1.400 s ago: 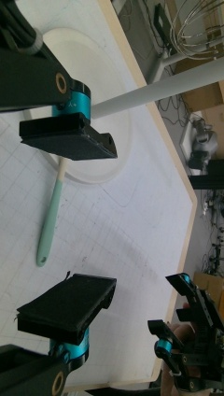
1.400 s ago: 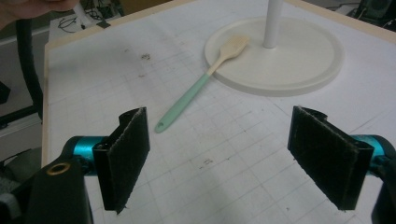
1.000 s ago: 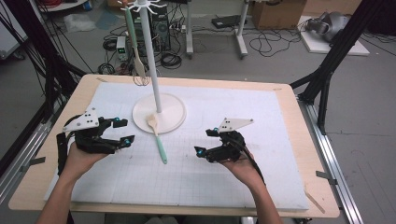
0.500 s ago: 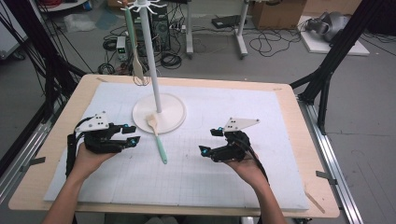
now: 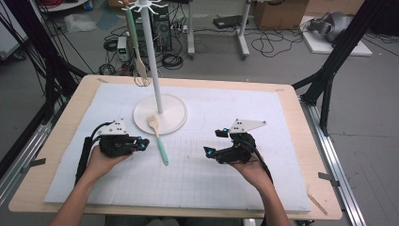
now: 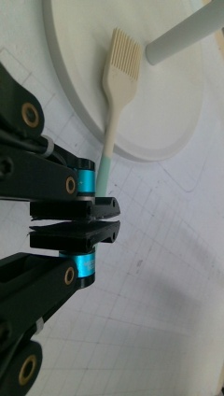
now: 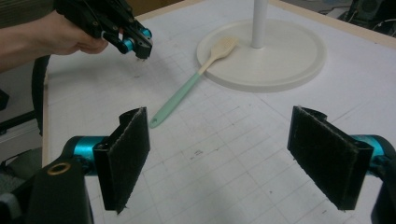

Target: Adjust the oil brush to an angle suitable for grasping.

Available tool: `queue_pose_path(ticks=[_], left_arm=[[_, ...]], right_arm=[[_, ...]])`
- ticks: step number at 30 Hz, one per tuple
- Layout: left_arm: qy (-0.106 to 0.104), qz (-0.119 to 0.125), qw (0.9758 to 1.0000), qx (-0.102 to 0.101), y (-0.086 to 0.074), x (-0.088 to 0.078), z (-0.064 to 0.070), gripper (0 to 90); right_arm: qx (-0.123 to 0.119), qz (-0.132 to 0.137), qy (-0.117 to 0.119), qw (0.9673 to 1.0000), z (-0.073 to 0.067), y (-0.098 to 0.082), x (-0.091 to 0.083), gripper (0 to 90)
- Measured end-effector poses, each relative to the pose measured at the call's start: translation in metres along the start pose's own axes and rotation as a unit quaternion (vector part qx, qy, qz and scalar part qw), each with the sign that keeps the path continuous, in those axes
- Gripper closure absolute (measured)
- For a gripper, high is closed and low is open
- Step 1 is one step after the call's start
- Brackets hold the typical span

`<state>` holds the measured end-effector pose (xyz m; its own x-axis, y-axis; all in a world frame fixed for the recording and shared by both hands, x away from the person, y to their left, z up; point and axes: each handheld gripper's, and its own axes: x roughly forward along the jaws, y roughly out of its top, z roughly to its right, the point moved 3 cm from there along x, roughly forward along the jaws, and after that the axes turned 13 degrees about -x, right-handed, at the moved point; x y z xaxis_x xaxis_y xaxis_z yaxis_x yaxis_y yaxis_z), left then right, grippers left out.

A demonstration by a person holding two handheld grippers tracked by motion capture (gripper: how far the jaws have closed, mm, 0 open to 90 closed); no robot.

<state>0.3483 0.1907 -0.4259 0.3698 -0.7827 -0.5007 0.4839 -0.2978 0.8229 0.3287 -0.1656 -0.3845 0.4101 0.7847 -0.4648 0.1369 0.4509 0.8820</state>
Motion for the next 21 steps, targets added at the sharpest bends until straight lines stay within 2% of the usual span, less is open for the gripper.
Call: queue_pose_path(ticks=[7,10,21], left_arm=[[-0.002,-0.018,0.9998,-0.004,-0.005,0.013,-0.002,89.4],[0.003,-0.030,0.9995,-0.004,-0.007,0.018,-0.003,89.5],[-0.002,-0.051,0.9985,-0.018,-0.015,0.035,-0.007,89.5]], right_arm=[[0.000,0.000,0.000,1.0000,0.000,0.000,-0.002,19.8],[-0.001,0.000,-0.003,1.0000,0.000,-0.001,-0.003,19.7],[0.004,-0.001,-0.007,1.0000,0.002,-0.005,-0.005,19.7]])
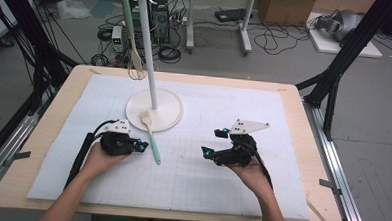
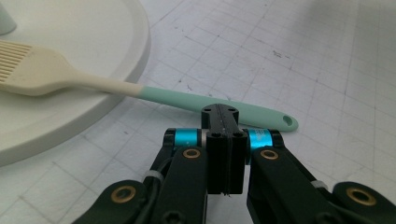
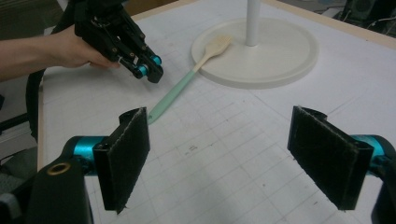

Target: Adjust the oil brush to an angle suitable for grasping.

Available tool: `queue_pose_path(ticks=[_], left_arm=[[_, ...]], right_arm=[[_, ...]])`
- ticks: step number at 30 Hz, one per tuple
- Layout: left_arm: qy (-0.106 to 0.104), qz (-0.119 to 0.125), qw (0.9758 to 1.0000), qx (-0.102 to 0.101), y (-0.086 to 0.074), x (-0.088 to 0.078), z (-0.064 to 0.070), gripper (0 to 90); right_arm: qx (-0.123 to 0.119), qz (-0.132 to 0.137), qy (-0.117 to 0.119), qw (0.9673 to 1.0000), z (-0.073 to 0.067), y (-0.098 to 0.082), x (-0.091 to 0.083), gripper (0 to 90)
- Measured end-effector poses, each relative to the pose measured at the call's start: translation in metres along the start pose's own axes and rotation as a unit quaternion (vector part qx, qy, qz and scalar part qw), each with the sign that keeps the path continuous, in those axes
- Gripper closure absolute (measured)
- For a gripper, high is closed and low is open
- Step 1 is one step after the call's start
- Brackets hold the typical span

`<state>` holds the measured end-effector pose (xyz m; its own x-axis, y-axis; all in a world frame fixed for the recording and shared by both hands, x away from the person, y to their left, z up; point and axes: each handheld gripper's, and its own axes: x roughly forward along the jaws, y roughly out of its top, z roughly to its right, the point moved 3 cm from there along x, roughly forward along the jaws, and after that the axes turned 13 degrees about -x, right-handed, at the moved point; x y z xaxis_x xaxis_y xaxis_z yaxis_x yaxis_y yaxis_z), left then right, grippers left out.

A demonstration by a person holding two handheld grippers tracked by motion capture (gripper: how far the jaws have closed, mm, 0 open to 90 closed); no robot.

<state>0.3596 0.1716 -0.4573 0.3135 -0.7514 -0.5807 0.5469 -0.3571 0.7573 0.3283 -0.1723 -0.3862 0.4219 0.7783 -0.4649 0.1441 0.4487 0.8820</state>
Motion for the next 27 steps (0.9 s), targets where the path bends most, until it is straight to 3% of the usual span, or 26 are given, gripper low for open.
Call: queue_pose_path(ticks=[10,27], left_arm=[[0.007,-0.014,0.9999,0.002,-0.002,0.011,0.000,89.5],[-0.001,-0.024,0.9997,0.003,0.001,0.022,0.004,89.5]], right_arm=[[-0.001,0.001,0.000,1.0000,0.000,0.000,-0.001,19.6],[-0.002,0.006,0.000,1.0000,0.000,0.000,-0.003,19.6]])
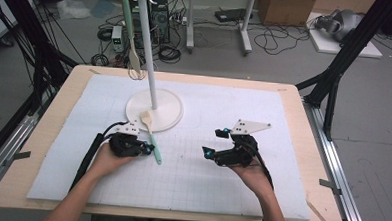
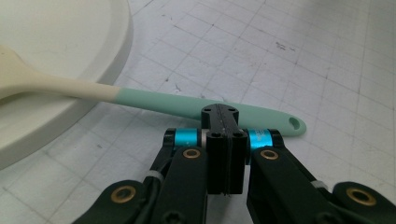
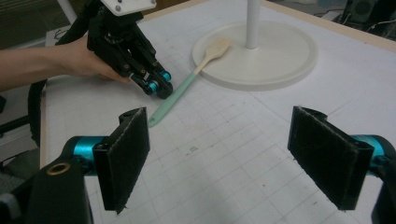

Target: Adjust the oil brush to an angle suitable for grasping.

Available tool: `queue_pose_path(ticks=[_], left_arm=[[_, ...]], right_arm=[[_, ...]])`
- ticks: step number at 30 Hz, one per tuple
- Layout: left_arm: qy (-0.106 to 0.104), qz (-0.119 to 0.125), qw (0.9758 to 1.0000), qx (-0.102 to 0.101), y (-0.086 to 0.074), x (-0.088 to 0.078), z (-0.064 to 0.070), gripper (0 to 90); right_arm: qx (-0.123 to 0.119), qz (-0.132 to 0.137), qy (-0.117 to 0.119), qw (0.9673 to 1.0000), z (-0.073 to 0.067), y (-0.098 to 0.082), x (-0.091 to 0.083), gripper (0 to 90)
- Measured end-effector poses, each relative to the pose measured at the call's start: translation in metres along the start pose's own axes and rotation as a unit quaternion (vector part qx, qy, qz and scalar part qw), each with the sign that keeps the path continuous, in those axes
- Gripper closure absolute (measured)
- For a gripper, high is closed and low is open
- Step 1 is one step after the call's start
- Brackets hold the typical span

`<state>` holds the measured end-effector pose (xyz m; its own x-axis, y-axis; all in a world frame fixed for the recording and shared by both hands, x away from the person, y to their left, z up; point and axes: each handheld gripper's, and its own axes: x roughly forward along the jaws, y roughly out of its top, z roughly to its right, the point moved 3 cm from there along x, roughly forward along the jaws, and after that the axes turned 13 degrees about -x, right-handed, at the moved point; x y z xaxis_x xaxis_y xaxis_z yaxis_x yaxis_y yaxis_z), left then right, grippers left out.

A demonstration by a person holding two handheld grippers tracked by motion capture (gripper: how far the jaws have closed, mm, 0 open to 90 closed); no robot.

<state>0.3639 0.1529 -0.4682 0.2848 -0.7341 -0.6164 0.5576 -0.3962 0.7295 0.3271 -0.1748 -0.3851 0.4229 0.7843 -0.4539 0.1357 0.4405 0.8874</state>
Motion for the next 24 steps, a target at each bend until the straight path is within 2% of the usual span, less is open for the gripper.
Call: queue_pose_path(ticks=[17,24], left_arm=[[-0.010,-0.005,0.9999,0.008,0.006,0.011,0.009,89.5],[-0.015,-0.005,0.9999,0.005,0.006,0.013,0.010,89.5]], right_arm=[[0.000,0.001,0.000,1.0000,0.001,0.000,-0.003,19.6],[0.001,0.004,0.000,1.0000,0.002,0.000,-0.004,19.6]])
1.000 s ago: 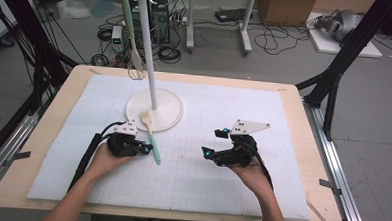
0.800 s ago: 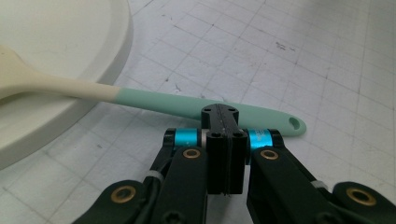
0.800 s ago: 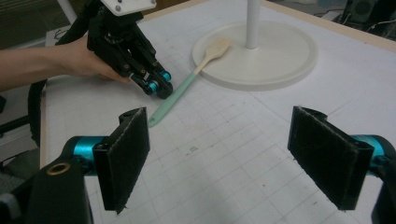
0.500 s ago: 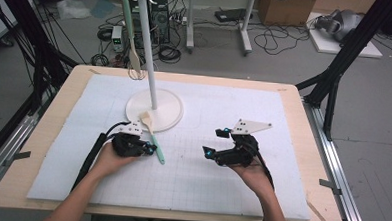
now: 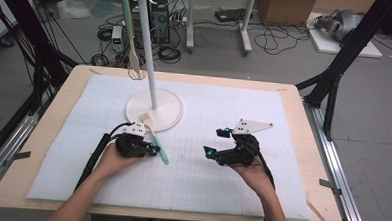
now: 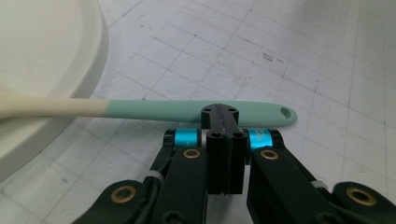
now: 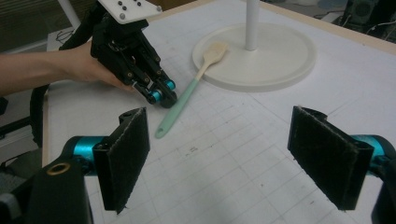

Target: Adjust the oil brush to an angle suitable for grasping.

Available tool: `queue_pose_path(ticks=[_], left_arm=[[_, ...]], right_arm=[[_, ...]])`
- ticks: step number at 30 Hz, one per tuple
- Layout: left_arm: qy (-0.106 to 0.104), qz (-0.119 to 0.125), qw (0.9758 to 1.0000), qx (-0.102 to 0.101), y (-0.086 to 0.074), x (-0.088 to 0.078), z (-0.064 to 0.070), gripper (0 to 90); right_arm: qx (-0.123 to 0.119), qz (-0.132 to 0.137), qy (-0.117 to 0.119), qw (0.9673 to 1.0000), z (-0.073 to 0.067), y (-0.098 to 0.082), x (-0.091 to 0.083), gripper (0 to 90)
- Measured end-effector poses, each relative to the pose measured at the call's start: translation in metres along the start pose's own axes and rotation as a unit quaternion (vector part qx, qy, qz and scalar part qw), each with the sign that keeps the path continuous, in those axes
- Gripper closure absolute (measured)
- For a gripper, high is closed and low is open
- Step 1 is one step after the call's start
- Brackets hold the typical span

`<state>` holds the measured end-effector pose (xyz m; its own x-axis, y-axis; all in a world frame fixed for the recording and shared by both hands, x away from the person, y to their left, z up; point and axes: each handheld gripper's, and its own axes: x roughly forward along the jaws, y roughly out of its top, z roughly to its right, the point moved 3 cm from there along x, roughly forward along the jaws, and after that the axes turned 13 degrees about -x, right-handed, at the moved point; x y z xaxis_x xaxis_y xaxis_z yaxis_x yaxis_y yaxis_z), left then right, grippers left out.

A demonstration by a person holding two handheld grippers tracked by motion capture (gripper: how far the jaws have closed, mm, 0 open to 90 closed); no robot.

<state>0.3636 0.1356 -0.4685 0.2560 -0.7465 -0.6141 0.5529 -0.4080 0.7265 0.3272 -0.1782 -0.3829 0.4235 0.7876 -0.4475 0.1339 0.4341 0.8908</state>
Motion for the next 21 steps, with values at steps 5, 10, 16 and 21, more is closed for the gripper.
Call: queue_pose_path(ticks=[5,10,16,21], left_arm=[[-0.005,0.016,0.9999,-0.005,0.003,-0.004,-0.002,89.5],[0.004,0.038,0.9993,-0.005,0.022,-0.013,-0.009,89.5],[0.017,0.039,0.9990,-0.015,0.040,-0.012,-0.025,89.5],[0.024,0.029,0.9992,-0.015,0.045,-0.004,-0.029,89.5]], right_arm=[[0.000,0.001,0.000,1.0000,0.000,0.000,0.000,19.6],[0.001,0.000,0.001,1.0000,0.000,0.000,0.000,19.6],[0.002,0.000,0.002,1.0000,0.000,0.000,0.001,19.6],[0.002,0.000,0.003,1.0000,0.000,0.000,0.001,19.6]])
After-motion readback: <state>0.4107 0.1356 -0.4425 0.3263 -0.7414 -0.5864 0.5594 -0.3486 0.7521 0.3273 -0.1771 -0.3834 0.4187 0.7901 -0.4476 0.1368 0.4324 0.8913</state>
